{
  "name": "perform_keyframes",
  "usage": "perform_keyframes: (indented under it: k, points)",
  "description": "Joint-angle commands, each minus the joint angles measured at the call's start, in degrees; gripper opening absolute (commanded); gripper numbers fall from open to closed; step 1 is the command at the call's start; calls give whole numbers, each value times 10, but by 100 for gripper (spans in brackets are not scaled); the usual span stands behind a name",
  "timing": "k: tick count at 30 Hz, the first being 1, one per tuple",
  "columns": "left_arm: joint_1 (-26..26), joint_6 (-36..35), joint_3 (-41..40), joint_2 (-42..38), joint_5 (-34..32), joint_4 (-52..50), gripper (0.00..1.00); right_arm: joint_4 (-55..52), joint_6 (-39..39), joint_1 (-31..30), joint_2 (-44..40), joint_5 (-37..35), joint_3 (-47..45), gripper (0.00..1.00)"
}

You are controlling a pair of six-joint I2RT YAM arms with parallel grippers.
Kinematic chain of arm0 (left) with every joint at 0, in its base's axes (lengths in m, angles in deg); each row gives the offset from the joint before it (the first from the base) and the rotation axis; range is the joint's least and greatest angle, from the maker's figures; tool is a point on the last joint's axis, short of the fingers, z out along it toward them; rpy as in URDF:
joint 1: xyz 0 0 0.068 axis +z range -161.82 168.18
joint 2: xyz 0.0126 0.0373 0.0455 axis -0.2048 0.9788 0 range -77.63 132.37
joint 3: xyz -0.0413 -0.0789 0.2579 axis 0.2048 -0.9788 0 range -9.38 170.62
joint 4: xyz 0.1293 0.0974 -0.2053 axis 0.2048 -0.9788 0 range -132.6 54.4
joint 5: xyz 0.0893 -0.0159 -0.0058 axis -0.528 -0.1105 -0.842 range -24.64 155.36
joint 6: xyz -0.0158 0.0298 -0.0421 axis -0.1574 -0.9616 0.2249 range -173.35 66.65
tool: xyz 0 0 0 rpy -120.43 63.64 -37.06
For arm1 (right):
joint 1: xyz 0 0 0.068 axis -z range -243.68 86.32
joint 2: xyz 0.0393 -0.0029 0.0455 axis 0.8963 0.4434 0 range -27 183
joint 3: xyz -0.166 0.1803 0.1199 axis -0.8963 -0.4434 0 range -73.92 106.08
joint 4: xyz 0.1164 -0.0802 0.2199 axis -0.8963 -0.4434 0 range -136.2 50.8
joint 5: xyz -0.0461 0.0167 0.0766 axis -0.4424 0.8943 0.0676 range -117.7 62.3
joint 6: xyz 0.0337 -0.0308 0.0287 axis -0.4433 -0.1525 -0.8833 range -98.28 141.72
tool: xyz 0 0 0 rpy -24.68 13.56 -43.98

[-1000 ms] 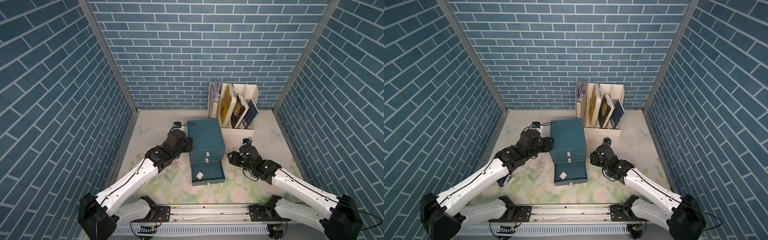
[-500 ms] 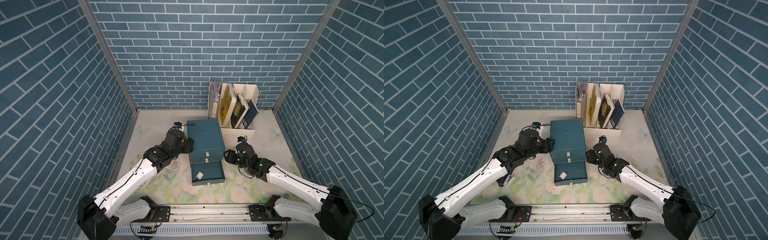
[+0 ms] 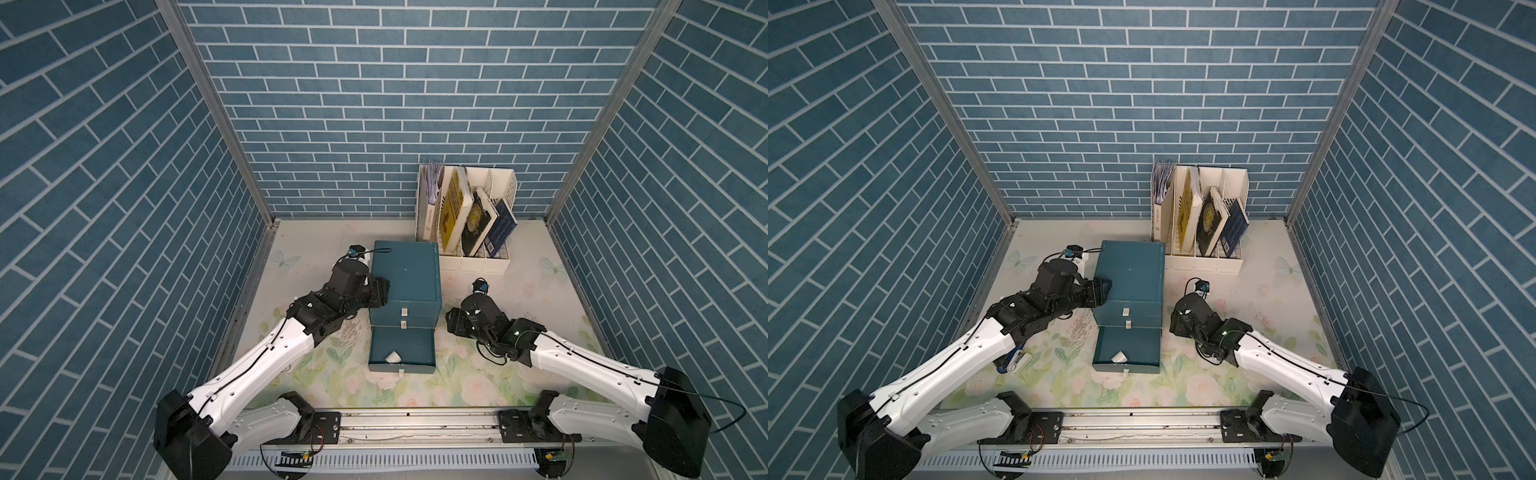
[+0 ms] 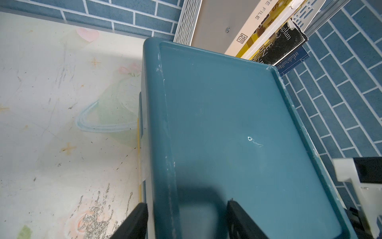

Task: Place the plugs into the drawer by color
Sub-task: Adjust the storage box at the center of the board, then pick up the plug from the center of the board.

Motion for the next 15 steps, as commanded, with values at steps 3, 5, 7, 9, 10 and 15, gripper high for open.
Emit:
perform_keyframes:
  k: [3, 5, 7, 9, 10, 15]
  points:
    - [3, 9, -24, -13, 21, -8, 63, -107, 35, 77, 2, -44, -5, 94]
    - [3, 18, -30, -16, 29, -4, 62, -103, 51, 102, 15, -34, -14, 100]
    - [2, 31, -38, -23, 41, 5, 61, -89, 67, 121, 22, -27, -23, 99]
    - [1, 41, -47, -33, 50, 16, 60, -63, 81, 145, 26, -10, -37, 95]
    - [1, 45, -50, -36, 50, 17, 60, -53, 87, 155, 29, -2, -43, 92]
    - [0, 59, -61, -39, 72, 26, 59, -20, 96, 175, 51, 30, -65, 81]
